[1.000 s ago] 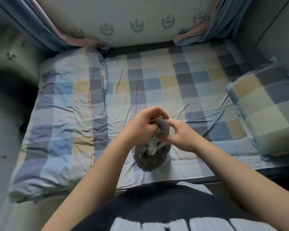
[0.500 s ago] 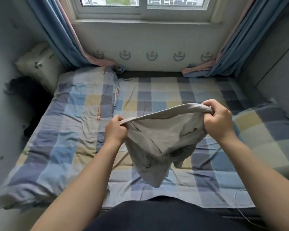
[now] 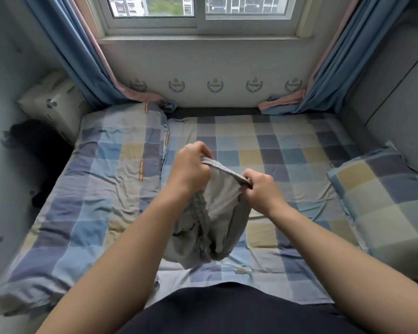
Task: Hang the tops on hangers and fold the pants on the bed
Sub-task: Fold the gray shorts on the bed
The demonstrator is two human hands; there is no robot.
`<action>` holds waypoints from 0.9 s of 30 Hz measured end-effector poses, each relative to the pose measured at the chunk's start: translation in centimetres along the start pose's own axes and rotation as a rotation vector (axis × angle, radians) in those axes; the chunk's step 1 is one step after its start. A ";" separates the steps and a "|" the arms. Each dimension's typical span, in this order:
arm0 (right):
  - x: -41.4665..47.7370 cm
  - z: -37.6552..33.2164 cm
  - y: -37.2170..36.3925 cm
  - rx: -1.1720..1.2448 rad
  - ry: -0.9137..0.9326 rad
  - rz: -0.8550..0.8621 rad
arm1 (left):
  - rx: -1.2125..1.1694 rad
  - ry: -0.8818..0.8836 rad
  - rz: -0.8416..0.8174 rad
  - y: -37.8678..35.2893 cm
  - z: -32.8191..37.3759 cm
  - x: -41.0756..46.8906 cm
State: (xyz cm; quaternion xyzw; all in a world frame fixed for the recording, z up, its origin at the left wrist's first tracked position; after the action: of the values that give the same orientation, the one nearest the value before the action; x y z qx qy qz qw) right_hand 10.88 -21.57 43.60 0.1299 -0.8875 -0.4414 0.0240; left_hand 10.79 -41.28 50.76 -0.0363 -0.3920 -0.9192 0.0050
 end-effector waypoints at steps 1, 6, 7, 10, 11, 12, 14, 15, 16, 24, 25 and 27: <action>0.5 0.5 0.4 -0.084 -0.023 0.033 | 0.052 0.037 0.033 0.7 -1.1 0.2; 2.5 2.7 2.2 -0.347 -0.123 0.066 | 0.197 0.222 0.039 2.5 -7.0 0.8; 2.9 3.0 2.5 -0.359 -0.133 0.067 | 0.220 0.243 0.033 2.7 -8.0 1.0; 4.0 3.5 3.5 -0.402 -0.163 0.062 | 0.269 0.305 0.027 3.4 -10.6 1.8; 4.3 3.7 3.9 -0.405 -0.181 0.064 | 0.273 0.336 0.024 3.7 -11.4 2.1; 4.6 4.0 4.3 -0.402 -0.209 0.065 | 0.277 0.371 0.018 3.9 -12.4 2.3; 4.9 5.1 5.3 -0.382 -0.279 0.072 | 0.282 0.454 0.003 4.5 -14.4 2.4; 5.0 5.9 5.8 -0.365 -0.324 0.075 | 0.275 0.496 0.001 4.9 -15.5 2.2; 4.8 6.9 6.3 -0.345 -0.369 0.080 | 0.263 0.531 0.003 5.3 -16.6 2.1; 3.4 12.8 7.3 0.225 -0.671 0.200 | -0.286 0.893 0.019 4.9 -23.0 -0.1; 3.4 13.2 7.0 0.443 -0.751 0.230 | -0.388 0.956 0.033 4.7 -23.2 -0.2; 3.2 13.5 6.4 0.818 -0.884 0.289 | -0.539 1.050 0.041 4.2 -23.6 -0.2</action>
State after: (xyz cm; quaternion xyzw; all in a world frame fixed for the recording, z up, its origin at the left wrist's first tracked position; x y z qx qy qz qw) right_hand 4.30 -8.19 40.22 -0.1882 -0.9195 -0.0699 -0.3380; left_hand 9.68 -61.23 37.48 0.4162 -0.0890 -0.8810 0.2068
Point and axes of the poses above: each hand's wrist, its own x-axis towards the middle knuckle, its own y-axis out of the back of the hand, z = x × y, the point moved 3 cm from there along x, towards the middle knuckle, and after that the axes turned 8 degrees about -z, right-handed, at the moved point
